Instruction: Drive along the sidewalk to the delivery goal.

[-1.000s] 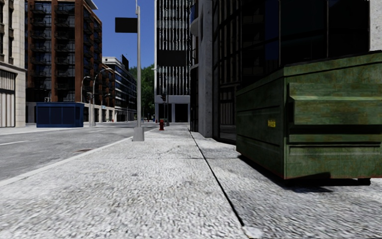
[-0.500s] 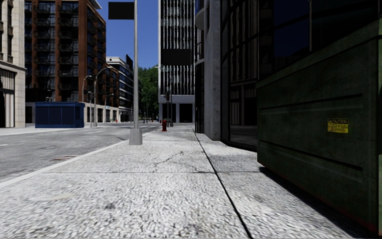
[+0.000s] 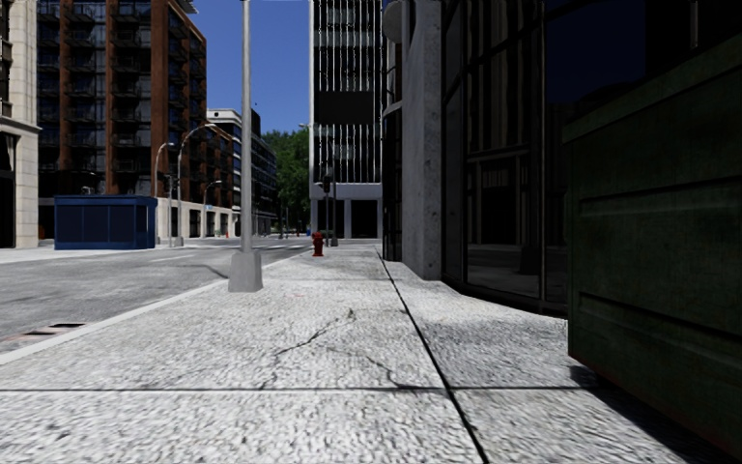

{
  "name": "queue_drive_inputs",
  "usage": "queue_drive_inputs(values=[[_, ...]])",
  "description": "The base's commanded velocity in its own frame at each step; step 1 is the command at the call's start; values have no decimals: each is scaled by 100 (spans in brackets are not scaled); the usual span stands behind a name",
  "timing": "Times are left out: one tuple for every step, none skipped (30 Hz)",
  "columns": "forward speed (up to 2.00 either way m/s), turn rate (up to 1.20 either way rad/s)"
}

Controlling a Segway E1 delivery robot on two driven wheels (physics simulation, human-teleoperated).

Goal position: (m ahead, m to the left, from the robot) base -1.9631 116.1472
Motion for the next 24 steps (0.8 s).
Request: queue_drive_inputs(values=[[200, 0], [200, 0], [200, 0], [200, 0], [200, 0], [200, 0], [200, 0], [200, 0], [200, 0], [200, 0], [200, 0], [200, 0], [200, 0], [200, 0], [200, 0], [200, 0], [200, 0], [200, 13], [200, 32], [200, 49], [200, 49], [200, 54], [200, 3], [200, 0]])
